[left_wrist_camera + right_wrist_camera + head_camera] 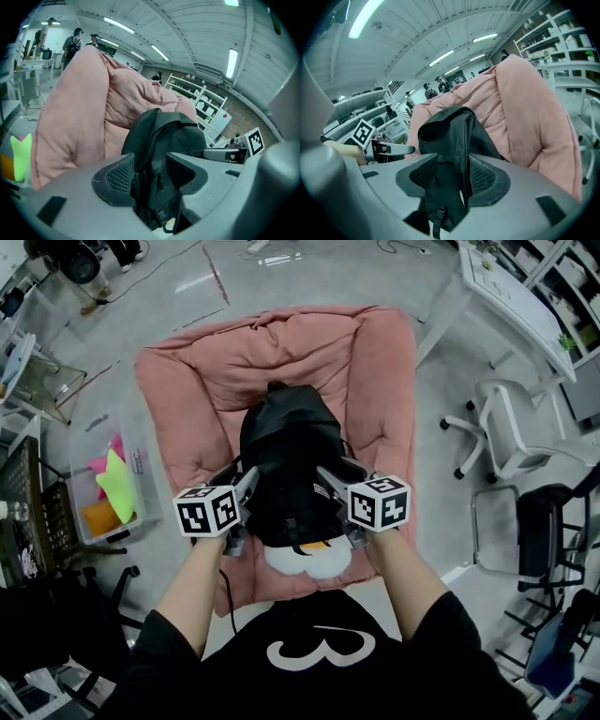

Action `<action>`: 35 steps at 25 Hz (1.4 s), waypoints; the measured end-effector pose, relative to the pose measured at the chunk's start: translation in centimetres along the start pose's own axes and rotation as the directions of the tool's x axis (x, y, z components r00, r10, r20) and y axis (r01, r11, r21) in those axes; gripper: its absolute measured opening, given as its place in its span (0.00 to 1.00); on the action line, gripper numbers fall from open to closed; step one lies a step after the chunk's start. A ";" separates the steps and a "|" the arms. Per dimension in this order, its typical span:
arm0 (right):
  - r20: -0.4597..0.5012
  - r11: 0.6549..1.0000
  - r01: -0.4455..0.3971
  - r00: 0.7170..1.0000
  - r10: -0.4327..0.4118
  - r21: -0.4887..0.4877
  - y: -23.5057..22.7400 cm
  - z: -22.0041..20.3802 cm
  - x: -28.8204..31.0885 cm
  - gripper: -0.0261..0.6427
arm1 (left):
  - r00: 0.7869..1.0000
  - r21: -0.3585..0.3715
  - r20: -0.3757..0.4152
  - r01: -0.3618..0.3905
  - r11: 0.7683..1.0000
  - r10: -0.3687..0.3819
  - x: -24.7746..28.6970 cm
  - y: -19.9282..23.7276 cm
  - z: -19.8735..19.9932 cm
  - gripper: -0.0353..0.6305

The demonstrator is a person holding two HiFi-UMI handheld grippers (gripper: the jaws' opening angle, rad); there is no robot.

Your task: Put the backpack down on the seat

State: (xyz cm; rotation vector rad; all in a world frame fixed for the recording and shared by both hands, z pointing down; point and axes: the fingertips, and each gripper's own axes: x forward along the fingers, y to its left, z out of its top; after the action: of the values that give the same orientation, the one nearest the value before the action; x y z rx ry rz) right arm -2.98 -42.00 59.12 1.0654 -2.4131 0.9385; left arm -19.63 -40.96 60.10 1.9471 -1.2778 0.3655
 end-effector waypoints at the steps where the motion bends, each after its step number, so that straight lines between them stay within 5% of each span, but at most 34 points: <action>1: 0.008 1.000 0.002 1.000 -0.002 -0.014 0.2 0.1 -0.4 0.34 | 1.000 -0.017 0.017 0.005 1.000 -0.005 -0.6 -0.3 0.0 0.36; 3: 0.026 0.999 0.015 1.000 -0.014 -0.044 0.4 0.4 -1.5 0.41 | 0.999 -0.025 0.043 0.018 1.000 -0.017 -1.7 -1.3 -0.2 0.41; 12: 0.047 0.996 -0.048 0.998 0.052 -0.074 3.2 -1.4 -9.0 0.42 | 0.991 0.034 0.046 0.123 0.992 -0.124 -7.8 -8.1 -3.4 0.44; 17: 0.049 0.983 -0.164 0.984 0.169 -0.078 8.1 -2.1 -15.8 0.41 | 0.977 0.074 0.075 0.193 0.978 -0.199 -13.2 -14.3 -4.5 0.44; 19: 0.108 0.977 -0.211 0.971 0.213 -0.031 10.0 -1.4 -19.0 0.31 | 0.970 0.080 0.096 0.218 0.973 -0.225 -15.0 -17.0 -4.9 0.38; 23: 0.182 0.971 -0.239 0.954 0.239 -0.022 12.4 -1.0 -24.6 0.07 | 0.947 0.094 0.153 0.270 0.958 -0.282 -18.6 -22.2 -5.1 0.09; 29: 0.226 0.926 -0.361 0.898 0.378 -0.111 17.0 -0.8 -29.9 0.04 | 0.903 0.176 0.198 0.349 0.920 -0.381 -24.9 -28.7 -5.1 0.06; 35: 0.251 0.887 -0.412 0.854 0.455 -0.208 21.4 -0.3 -35.4 0.04 | 0.895 0.273 0.233 0.315 0.909 -0.380 -30.3 -33.2 -5.4 0.06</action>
State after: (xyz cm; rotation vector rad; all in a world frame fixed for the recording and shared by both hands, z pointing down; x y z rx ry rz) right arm 4.34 -12.53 31.04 0.6470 -3.0015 0.7506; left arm -3.59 -10.36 30.93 2.4461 -1.0549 0.0530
